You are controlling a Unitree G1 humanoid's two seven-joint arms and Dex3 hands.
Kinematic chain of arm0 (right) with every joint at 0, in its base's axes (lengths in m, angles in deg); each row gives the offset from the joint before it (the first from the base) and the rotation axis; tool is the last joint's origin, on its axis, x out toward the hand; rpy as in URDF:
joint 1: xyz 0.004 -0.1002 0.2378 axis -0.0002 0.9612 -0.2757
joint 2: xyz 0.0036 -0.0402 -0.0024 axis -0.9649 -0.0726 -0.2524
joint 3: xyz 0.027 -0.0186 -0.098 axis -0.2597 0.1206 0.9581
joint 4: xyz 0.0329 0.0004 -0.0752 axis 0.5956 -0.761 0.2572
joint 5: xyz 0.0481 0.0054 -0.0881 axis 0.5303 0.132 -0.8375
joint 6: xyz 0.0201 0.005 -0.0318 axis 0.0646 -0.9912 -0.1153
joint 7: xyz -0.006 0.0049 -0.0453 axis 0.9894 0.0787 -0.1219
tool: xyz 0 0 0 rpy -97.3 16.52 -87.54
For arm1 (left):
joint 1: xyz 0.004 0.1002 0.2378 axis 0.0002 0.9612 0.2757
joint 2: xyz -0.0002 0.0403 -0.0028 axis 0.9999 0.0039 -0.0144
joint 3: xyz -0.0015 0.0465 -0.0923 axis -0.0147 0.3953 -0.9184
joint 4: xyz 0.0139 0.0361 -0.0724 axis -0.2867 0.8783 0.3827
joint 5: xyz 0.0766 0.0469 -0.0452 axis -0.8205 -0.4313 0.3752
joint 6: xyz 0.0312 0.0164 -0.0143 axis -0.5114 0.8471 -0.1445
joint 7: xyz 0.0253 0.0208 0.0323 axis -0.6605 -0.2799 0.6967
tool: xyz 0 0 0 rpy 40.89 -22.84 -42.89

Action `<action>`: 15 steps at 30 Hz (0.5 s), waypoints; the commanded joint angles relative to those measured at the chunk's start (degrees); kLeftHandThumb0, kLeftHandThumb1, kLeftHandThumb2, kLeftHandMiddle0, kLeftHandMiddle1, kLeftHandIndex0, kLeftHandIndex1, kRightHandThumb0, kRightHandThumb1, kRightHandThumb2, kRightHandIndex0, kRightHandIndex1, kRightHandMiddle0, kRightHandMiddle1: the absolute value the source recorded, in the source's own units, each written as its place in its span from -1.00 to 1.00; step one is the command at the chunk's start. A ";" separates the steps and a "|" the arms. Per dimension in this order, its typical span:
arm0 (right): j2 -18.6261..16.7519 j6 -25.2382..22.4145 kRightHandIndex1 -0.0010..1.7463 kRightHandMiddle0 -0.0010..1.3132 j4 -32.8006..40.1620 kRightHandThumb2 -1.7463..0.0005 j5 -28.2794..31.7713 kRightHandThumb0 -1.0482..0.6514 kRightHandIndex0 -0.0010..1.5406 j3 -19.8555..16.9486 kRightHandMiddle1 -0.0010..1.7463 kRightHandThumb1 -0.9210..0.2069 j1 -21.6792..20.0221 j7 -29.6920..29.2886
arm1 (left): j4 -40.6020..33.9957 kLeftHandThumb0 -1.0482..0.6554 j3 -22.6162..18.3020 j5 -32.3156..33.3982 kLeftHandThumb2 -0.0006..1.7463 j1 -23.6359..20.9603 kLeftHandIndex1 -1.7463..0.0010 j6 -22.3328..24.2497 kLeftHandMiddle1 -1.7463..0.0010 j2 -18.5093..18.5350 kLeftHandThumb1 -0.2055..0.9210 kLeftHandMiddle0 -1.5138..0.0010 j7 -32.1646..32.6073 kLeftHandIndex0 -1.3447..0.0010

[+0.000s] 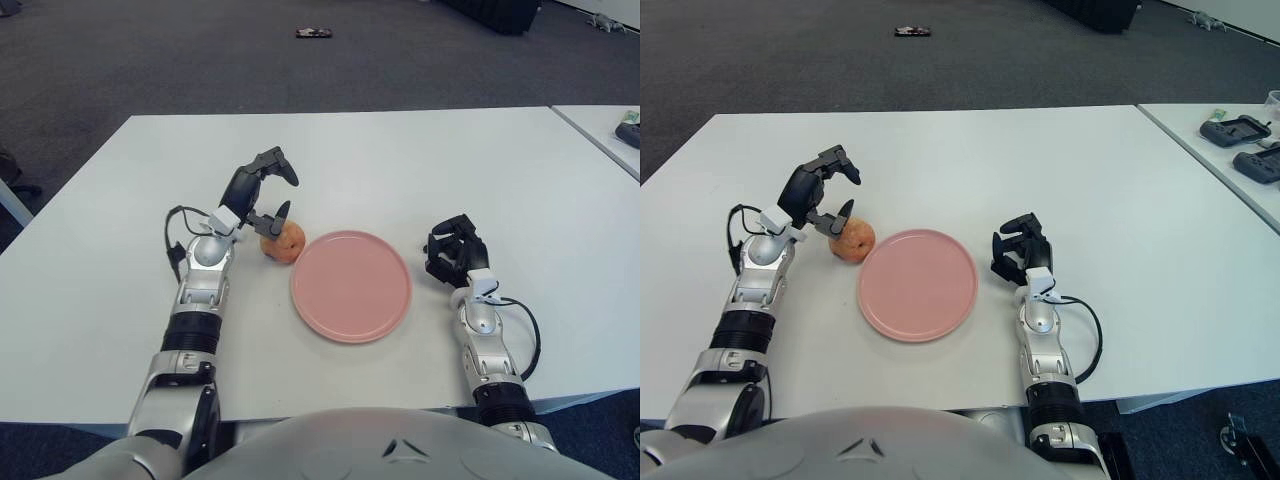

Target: Put the apple into the plate.

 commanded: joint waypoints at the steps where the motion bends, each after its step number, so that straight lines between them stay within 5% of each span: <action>1: -0.07 -1.94 0.64 -0.40 -0.92 -0.11 -0.34 -0.23 -0.27 -0.19 1.00 -0.43 0.61 -0.28 | 0.61 0.22 1.87 -3.68 0.87 -2.09 -0.97 -1.32 -0.99 3.16 -0.58 -0.01 1.46 0.03; 3: -0.10 -1.86 0.64 -0.39 -0.99 -0.13 -0.29 -0.23 -0.26 -0.19 1.00 -0.41 0.57 -0.36 | 0.55 0.22 2.57 -4.56 0.70 -2.86 -0.90 -1.11 -1.00 4.92 -0.37 0.06 0.95 0.15; 4: -0.12 -1.62 0.64 -0.39 -1.11 -0.14 -0.25 -0.24 -0.25 -0.22 1.00 -0.40 0.54 -0.43 | -0.35 0.04 3.06 -5.13 0.56 -3.67 -0.94 -0.21 -1.00 6.52 -0.18 0.38 -0.38 0.19; 5: -0.14 -1.45 0.65 -0.38 -1.20 -0.14 -0.24 -0.24 -0.24 -0.22 1.00 -0.39 0.51 -0.51 | -0.99 -0.15 3.46 -5.50 0.52 -4.25 -0.95 0.44 -0.95 7.73 -0.26 0.60 -1.31 0.48; 8: -0.16 -1.08 0.65 -0.38 -1.39 -0.15 -0.24 -0.24 -0.23 -0.23 1.00 -0.38 0.48 -0.61 | -4.35 -0.43 4.65 -6.52 0.47 -4.87 -0.91 2.81 -0.81 10.21 -0.34 0.87 -3.41 0.83; 15: -0.16 -0.78 0.64 -0.38 -1.54 -0.15 -0.05 -0.24 -0.25 -0.22 1.00 -0.38 0.55 -0.43 | -8.66 -0.63 7.50 -10.66 0.27 -5.03 -0.30 5.28 -0.06 14.31 -0.18 0.99 -4.56 0.99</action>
